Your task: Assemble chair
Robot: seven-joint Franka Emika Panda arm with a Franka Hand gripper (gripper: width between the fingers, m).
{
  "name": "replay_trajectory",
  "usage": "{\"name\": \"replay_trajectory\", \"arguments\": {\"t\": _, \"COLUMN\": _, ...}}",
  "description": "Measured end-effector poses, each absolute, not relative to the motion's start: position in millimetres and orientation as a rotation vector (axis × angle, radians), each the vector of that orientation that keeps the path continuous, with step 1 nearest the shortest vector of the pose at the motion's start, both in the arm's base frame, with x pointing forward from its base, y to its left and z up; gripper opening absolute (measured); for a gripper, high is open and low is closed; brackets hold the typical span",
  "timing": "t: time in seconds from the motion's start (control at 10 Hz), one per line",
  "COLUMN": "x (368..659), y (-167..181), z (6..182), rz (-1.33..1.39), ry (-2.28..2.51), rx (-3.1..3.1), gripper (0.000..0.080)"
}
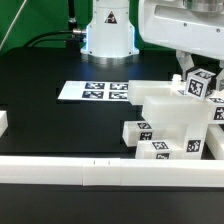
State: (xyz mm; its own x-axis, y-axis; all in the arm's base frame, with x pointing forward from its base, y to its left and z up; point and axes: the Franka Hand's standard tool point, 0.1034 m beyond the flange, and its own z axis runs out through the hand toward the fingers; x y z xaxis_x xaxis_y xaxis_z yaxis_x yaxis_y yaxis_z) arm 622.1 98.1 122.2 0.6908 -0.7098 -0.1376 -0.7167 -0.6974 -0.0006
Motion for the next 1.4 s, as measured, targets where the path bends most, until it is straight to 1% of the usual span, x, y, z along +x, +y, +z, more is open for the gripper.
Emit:
{"name": "replay_trajectory", "arguments": {"t": 0.1, "x": 622.6, "y": 94.5, "z": 122.1, "rz": 0.193, "ry": 1.164, "rx": -2.852, "gripper": 0.0435}}
{"name": "replay_trajectory", "arguments": {"t": 0.2, "x": 622.7, "y": 93.3, "z": 121.9, "rz": 0.193, "ry": 1.148, "rx": -2.858, "gripper": 0.0435}}
{"name": "replay_trajectory", "arguments": {"t": 0.3, "x": 622.6, "y": 93.6, "z": 121.9, "rz": 0.191, "ry": 1.109, "rx": -2.872, "gripper": 0.0605}}
{"name": "replay_trajectory", "arguments": {"t": 0.4, "x": 622.6, "y": 94.2, "z": 121.9, "rz": 0.191, "ry": 1.081, "rx": -2.881, "gripper": 0.0636}}
{"name": "replay_trajectory", "arguments": {"t": 0.5, "x": 622.0, "y": 97.5, "z": 121.8, "rz": 0.193, "ry": 1.116, "rx": -2.87, "gripper": 0.0646}}
{"name": "replay_trajectory", "arguments": {"t": 0.6, "x": 622.0, "y": 97.3, "z": 121.8, "rz": 0.189, "ry": 1.024, "rx": -2.901, "gripper": 0.0646}}
{"name": "replay_trajectory", "arguments": {"t": 0.9, "x": 621.8, "y": 95.4, "z": 121.7, "rz": 0.173, "ry": 0.528, "rx": -3.017, "gripper": 0.0648}}
{"name": "replay_trajectory", "arguments": {"t": 1.3, "x": 623.4, "y": 97.2, "z": 121.8, "rz": 0.131, "ry": -0.041, "rx": -3.043, "gripper": 0.0648}}
{"name": "replay_trajectory", "arguments": {"t": 1.4, "x": 623.7, "y": 95.5, "z": 121.8, "rz": 0.127, "ry": -0.121, "rx": -3.039, "gripper": 0.0648}}
